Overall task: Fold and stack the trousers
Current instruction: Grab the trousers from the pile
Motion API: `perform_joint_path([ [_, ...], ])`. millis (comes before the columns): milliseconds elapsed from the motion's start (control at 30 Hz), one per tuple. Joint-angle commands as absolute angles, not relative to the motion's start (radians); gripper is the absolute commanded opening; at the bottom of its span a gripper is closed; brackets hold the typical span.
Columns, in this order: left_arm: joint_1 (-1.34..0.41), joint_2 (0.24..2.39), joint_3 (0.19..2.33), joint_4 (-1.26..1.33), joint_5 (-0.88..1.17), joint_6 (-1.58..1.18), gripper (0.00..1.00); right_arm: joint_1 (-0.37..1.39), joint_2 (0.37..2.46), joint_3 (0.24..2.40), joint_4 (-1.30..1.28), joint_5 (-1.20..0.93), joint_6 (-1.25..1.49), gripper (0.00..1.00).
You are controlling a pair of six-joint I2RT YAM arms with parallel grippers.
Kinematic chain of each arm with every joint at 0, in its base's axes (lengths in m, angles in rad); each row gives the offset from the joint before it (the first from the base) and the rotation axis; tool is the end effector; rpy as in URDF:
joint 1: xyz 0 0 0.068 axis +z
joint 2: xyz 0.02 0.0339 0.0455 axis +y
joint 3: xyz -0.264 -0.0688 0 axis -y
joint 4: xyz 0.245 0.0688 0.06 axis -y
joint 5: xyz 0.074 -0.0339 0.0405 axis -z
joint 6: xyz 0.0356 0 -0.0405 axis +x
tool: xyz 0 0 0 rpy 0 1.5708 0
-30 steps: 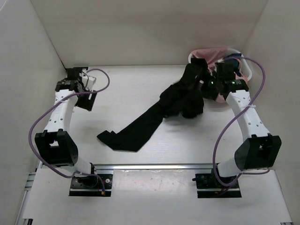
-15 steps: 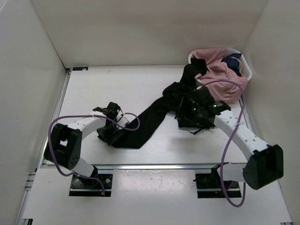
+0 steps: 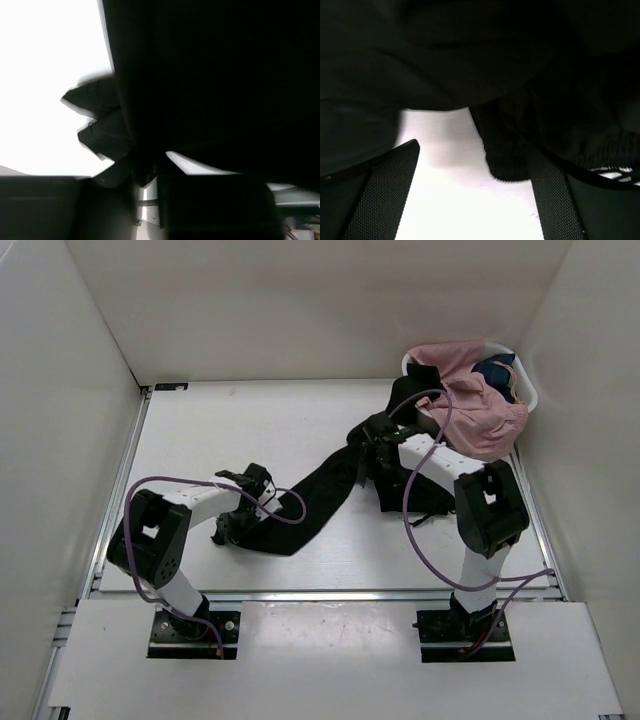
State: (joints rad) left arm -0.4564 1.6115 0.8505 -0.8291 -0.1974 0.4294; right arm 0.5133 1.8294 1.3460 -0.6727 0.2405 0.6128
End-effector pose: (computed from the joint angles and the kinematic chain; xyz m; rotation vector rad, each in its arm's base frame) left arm 0.2252 -0.1028 0.1429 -1.3354 -2.8085 -0.3083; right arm 0.3318 0.1773 0.2086 0.2002 2.6585 0.0269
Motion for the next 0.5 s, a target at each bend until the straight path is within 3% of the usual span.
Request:
perform_joint_path([
  [0,-0.445,1.707,0.804,-0.663,-0.19,0.391,0.14,0.512,1.882,1.352,-0.704,0.232,0.584,0.88],
  [167,-0.376,1.636,0.822,-0.663,-0.258,0.391,0.14,0.512,1.862,1.253,-0.635,0.207,0.584,0.79],
  [267,-0.268,1.542,0.883,-0.686,-0.285,0.416,0.14,0.512,1.838,1.195,-0.626,0.164,0.584,0.42],
  [300,-0.229,1.519,0.906,-0.686,-0.294,0.425,0.14,0.512,1.812,1.184,-0.626,0.149,0.584,0.19],
  [333,-0.185,1.496,0.931,-0.686,-0.31,0.436,0.14,0.512,1.799,1.164,-0.617,0.128,0.571,0.08],
  [367,-0.076,1.458,0.995,-0.686,-0.325,0.445,0.14,0.524,1.786,1.164,-0.617,0.098,0.562,0.0],
  [467,0.18,1.434,1.13,-0.686,-0.266,0.483,0.14,0.6,1.724,1.208,-0.607,-0.02,0.468,0.0],
])
